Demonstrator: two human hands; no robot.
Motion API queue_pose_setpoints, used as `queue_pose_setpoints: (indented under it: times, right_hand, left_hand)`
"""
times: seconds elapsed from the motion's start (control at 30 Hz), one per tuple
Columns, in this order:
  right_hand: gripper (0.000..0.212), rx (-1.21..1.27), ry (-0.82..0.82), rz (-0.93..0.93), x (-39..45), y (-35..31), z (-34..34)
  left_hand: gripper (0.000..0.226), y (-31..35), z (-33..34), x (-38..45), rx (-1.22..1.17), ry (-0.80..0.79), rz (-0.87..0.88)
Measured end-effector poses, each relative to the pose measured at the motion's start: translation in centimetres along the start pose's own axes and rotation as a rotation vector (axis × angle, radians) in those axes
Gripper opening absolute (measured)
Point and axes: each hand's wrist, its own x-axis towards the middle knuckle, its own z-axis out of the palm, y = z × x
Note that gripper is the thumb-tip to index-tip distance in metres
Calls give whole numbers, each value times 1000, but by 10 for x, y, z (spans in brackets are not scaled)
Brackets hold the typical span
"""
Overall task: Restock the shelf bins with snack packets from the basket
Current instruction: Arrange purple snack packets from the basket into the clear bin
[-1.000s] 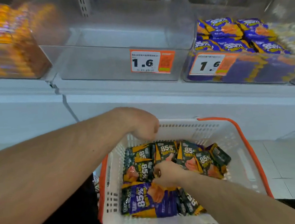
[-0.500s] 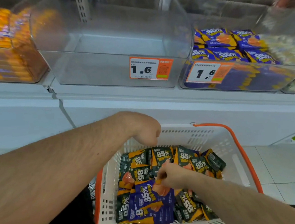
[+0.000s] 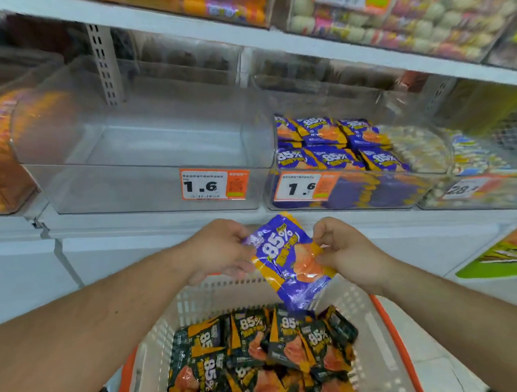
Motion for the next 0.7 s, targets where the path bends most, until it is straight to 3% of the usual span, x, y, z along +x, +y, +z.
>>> queue_pose_setpoints:
  times: [0.13,0.23,0.37,0.5,0.57,0.67,0.7]
  right_hand:
    - [35,-325,156,-141,-13,-22,-4]
    - [63,-623,317,-336,-24,-34,3]
    - [85,-671,437,-387,-24,-38,12]
    - [69,-598,518,-463,-20,-55,1]
    - [62,-516,599,-456,-10,-73,-14]
    - [68,-366,587,-249,21,-105,-42]
    - [71,-352,565,-164,35,-113,-48]
  left_hand:
    - [9,27,12,-4,-205,87,112]
    - [10,43,19,-7,-268,123,183]
    - [8,60,23,-13,-356,167,261]
    - [8,71,23,-12,-376,186,357]
    - [11,71,20,-4,-224,355,500]
    - [26,63,6,10,384,761,849]
    - [36,58,2,14,572,841,883]
